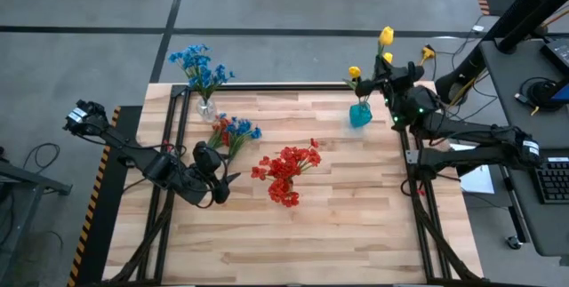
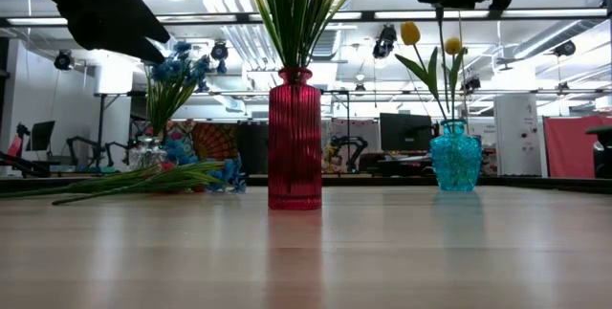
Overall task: Sort flowers into vase by color
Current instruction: Put the yellow tulip into the blue vase
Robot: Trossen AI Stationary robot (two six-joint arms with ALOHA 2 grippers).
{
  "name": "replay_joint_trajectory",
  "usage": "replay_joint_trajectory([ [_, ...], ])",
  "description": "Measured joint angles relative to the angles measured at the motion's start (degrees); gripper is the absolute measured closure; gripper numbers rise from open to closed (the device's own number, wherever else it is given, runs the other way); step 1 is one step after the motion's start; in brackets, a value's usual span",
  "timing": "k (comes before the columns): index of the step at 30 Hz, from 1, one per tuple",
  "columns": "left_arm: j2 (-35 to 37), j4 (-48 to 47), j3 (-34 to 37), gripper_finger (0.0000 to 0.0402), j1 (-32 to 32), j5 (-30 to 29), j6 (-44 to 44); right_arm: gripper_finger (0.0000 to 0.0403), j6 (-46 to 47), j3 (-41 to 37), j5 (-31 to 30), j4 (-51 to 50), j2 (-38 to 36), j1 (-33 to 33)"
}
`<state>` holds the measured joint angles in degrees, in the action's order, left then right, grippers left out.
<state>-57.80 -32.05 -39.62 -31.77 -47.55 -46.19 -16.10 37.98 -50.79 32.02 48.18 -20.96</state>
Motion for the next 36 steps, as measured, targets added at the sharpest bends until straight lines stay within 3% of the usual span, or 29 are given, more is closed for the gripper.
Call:
replay_joint_trajectory([
  [6,0.0,-0.1,0.0,0.0104,0.0,0.0,0.7,0.0385,0.1,-3.6,0.3,2.3,0.0,-2.0],
  [13,0.0,-0.1,0.0,0.0104,0.0,0.0,0.7,0.0385,-1.0,-10.9,0.4,15.3,0.0,-2.5],
  [26,0.0,-0.2,0.0,0.0104,0.0,-0.1,0.7,0.0382,-0.8,-11.9,0.4,15.0,0.0,-2.5],
  [36,0.0,-0.1,0.0,0.0104,0.0,-0.1,0.2,0.0305,1.1,-11.9,-0.2,10.9,0.0,-2.4],
])
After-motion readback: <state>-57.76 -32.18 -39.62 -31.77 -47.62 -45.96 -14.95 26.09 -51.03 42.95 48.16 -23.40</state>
